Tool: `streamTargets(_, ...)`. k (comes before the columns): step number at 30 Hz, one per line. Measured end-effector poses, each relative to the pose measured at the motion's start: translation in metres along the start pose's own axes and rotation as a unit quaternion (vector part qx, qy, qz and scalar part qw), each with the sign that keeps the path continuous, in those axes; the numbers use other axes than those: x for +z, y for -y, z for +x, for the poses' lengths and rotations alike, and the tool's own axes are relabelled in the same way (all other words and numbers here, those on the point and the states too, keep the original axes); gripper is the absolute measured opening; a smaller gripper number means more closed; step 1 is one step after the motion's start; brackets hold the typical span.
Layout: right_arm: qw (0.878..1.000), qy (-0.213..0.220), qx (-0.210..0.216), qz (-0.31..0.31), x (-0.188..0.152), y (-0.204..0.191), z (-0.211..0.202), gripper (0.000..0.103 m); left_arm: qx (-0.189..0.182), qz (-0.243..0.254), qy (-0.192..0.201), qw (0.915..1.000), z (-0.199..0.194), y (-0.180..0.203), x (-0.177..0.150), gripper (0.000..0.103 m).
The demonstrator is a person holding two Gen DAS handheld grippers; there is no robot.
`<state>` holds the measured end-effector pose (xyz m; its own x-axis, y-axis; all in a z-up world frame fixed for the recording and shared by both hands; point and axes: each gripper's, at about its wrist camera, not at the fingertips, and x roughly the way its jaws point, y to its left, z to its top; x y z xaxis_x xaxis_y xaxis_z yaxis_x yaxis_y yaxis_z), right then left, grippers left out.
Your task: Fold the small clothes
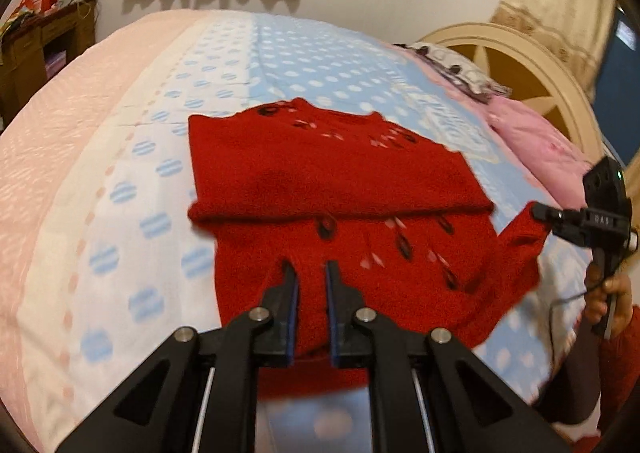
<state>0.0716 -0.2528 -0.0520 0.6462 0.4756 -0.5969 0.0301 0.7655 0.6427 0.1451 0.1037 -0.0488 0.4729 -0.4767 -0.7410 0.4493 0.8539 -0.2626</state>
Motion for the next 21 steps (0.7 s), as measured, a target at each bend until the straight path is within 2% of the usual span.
streamTargets(4,0.999,0.007,-0.032,0.027,0.010,0.024,0.024,0.009,0.001,-0.018,-0.004,0.9998,0.023,-0.009,0.015,0.018)
streamTargets(6,0.997,0.002,-0.039,0.068,0.011,0.041,0.030,0.009,0.001,-0.031,-0.005,0.9995,0.025,-0.018,0.021,0.033)
streamTargets(8,0.994,0.002,-0.023,0.108,0.013,0.054,0.032,0.010,-0.005,-0.045,0.006,0.9990,0.018,-0.030,0.024,0.041)
streamTargets(10,0.993,0.018,-0.003,0.116,0.013,0.057,0.027,0.010,-0.007,-0.048,0.024,0.9985,0.004,-0.040,0.025,0.050)
streamTargets(12,0.993,0.037,0.022,0.107,0.012,0.053,0.016,0.012,-0.010,-0.042,0.044,0.9981,-0.009,-0.046,0.024,0.066)
streamTargets(13,0.992,0.048,0.036,0.108,0.011,0.053,0.011,0.020,-0.007,-0.031,0.056,0.9979,-0.017,-0.051,0.022,0.071)
streamTargets(14,0.990,0.061,0.050,0.113,0.010,0.053,0.004,0.039,-0.001,-0.021,0.062,0.9978,-0.022,-0.053,0.020,0.077)
streamTargets(15,0.988,0.079,0.063,0.119,0.008,0.053,-0.003,0.052,0.007,-0.010,0.068,0.9976,-0.026,-0.054,0.018,0.079)
streamTargets(16,0.985,0.097,0.069,0.123,0.006,0.053,-0.010,0.072,0.015,0.006,0.074,0.9971,-0.029,-0.054,0.015,0.079)
streamTargets(17,0.983,0.120,0.069,0.120,0.003,0.052,-0.018,0.074,0.015,0.018,0.074,0.9970,-0.029,-0.053,0.013,0.079)
streamTargets(19,0.986,0.129,0.063,0.091,0.004,0.044,-0.023,0.074,0.006,0.047,0.061,0.9971,-0.021,-0.046,0.010,0.079)
streamTargets(21,0.991,0.128,0.025,0.028,0.002,0.025,-0.026,0.074,0.005,0.063,0.055,0.9965,-0.012,-0.039,0.010,0.079)
